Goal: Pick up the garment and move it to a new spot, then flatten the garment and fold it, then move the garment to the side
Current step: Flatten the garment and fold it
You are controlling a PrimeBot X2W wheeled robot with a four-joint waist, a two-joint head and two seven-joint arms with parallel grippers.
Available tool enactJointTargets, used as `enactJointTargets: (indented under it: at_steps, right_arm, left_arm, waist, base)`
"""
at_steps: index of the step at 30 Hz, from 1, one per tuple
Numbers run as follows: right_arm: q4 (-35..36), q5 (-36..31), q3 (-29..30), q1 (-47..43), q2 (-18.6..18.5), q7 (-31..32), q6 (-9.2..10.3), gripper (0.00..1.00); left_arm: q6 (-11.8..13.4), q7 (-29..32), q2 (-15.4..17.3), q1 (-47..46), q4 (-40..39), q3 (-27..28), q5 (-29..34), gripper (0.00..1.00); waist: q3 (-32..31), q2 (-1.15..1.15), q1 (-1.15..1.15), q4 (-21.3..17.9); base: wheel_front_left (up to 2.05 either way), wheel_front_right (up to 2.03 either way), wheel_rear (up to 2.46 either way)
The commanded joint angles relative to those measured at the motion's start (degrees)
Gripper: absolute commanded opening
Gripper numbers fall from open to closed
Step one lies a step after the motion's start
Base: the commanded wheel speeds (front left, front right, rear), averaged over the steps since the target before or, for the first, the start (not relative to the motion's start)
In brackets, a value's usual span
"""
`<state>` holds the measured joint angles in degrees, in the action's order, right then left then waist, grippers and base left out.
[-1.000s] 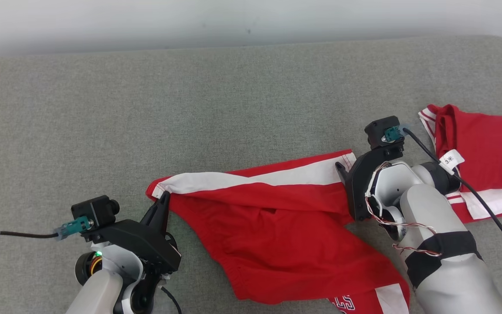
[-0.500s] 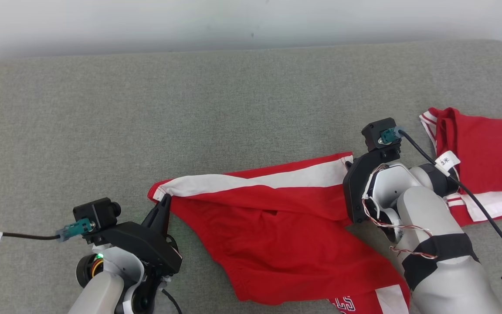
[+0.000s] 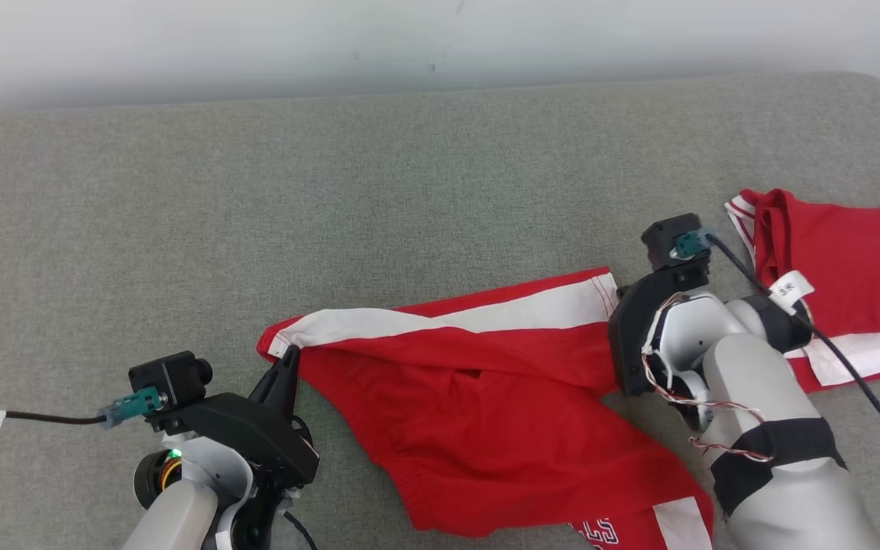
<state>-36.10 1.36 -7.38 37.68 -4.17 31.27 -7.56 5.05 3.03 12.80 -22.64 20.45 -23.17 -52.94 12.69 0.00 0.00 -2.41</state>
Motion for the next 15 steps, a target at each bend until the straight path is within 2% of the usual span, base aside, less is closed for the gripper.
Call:
enactJointTargets:
  at_steps: [1,2,8,9,10,12,14,15]
  right_arm:
    - [0.18,-0.55,0.32,0.25,-0.16,-0.47,0.12,0.68]
    - [0.14,-0.76,0.66,0.3,-0.08,-0.64,0.12,1.0]
    - [-1.19,-1.72,1.29,0.88,0.2,-0.37,0.12,1.0]
    - [-1.39,-1.52,1.19,0.86,0.28,-0.34,0.12,0.89]
    - [-1.55,-1.35,1.03,0.81,0.39,-0.31,0.12,0.67]
    - [-1.75,-1.3,0.64,0.95,0.52,-0.5,0.12,0.35]
    - [-1.92,-1.27,0.21,0.95,0.61,-0.65,0.12,0.21]
    - [-1.99,-1.4,0.0,0.99,0.64,-0.71,0.12,0.11]
  left_arm:
    - [0.11,-0.12,0.11,-0.22,-0.2,-0.02,-0.01,0.0]
    - [0.1,-0.12,0.12,-0.29,-0.26,-0.05,0.01,0.0]
    - [0.02,-0.08,0.18,-0.59,-0.47,-0.3,0.06,0.0]
    - [0.04,-0.09,0.19,-0.63,-0.5,-0.33,0.07,0.0]
    - [0.07,-0.1,0.23,-0.64,-0.53,-0.35,0.09,0.0]
    - [0.13,-0.15,0.32,-0.75,-0.63,-0.32,0.08,0.0]
    - [0.19,-0.22,0.44,-0.8,-0.66,-0.24,0.03,0.0]
    - [0.22,-0.24,0.48,-0.79,-0.66,-0.2,-0.02,0.0]
  waist:
    - [0.14,0.0,0.0,0.08]
    - [0.22,0.0,0.0,0.13]
    - [0.84,0.0,0.0,0.55]
    - [0.93,0.0,0.0,0.61]
    - [1.02,0.0,0.0,0.63]
    - [1.19,0.0,0.0,0.63]
    - [1.22,0.0,0.0,0.57]
    - [1.2,0.0,0.0,0.54]
  base:
    - [0.0,0.0,0.0]
    - [0.0,0.0,0.0]
    - [0.0,0.0,0.0]
    - [0.0,0.0,0.0]
    - [0.0,0.0,0.0]
    - [0.0,0.0,0.0]
    - [0.0,0.0,0.0]
    - [0.0,0.0,0.0]
